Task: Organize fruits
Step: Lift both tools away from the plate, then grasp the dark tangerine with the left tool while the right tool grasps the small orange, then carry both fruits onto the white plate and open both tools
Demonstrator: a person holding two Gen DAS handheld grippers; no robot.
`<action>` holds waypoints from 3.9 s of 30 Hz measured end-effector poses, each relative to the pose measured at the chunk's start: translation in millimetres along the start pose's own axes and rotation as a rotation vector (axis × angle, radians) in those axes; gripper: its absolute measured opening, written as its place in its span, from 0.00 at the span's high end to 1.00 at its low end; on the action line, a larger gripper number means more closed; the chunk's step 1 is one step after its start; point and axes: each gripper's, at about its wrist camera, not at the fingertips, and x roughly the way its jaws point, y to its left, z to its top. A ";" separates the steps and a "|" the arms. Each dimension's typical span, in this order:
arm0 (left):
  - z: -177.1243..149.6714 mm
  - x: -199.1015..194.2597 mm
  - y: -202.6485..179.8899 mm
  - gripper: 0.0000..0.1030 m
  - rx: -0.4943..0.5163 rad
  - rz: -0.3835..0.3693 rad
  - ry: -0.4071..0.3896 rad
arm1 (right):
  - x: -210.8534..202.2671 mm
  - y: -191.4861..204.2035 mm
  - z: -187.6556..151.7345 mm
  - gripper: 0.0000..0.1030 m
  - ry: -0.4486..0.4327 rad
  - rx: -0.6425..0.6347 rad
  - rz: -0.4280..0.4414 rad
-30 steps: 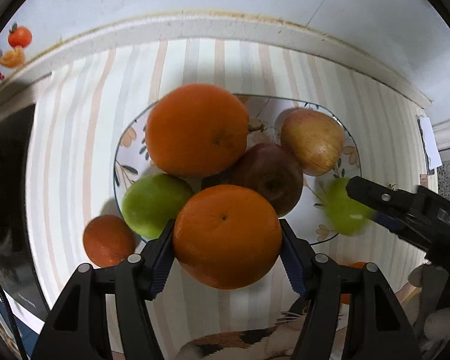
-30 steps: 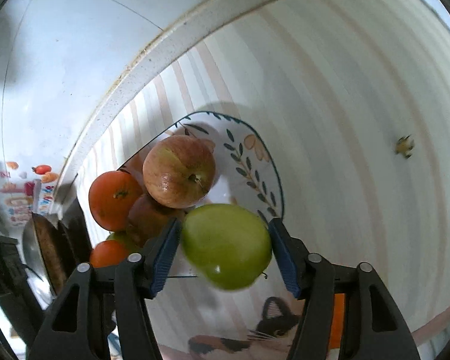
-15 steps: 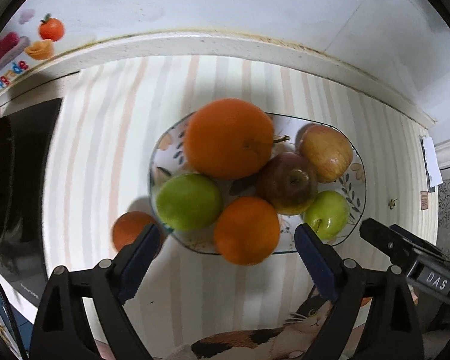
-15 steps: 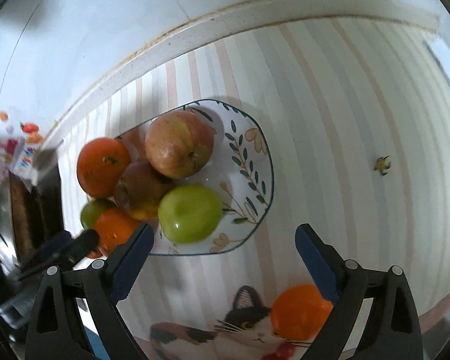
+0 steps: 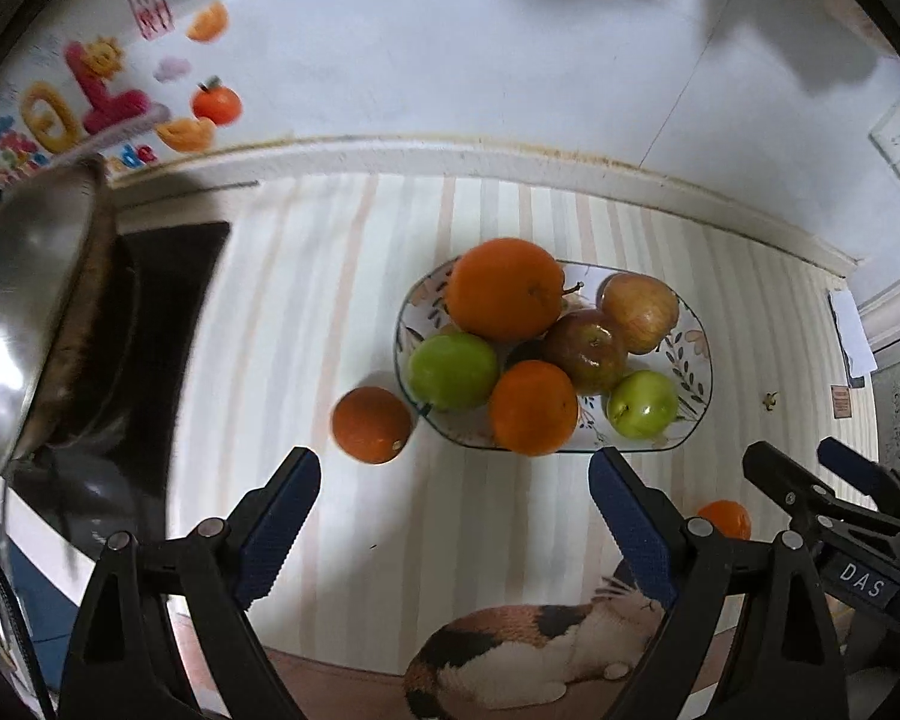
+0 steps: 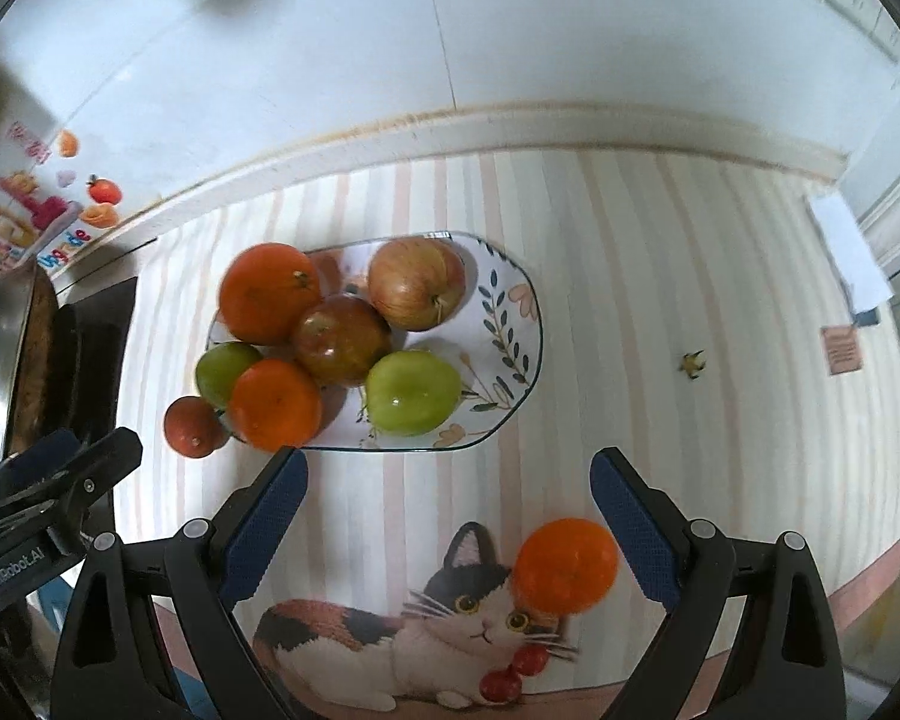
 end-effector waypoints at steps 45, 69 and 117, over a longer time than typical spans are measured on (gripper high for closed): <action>-27.1 28.0 68.3 0.08 -0.168 0.037 0.101 | 58.0 -93.2 -44.4 0.06 0.204 0.264 0.027; 15.2 155.9 85.0 0.28 -0.143 -0.088 0.277 | 129.3 6.4 -58.4 0.34 0.305 -0.046 0.047; -84.9 138.5 18.7 0.47 -0.034 -0.133 0.341 | 120.9 19.8 -100.4 0.22 0.446 -0.018 0.165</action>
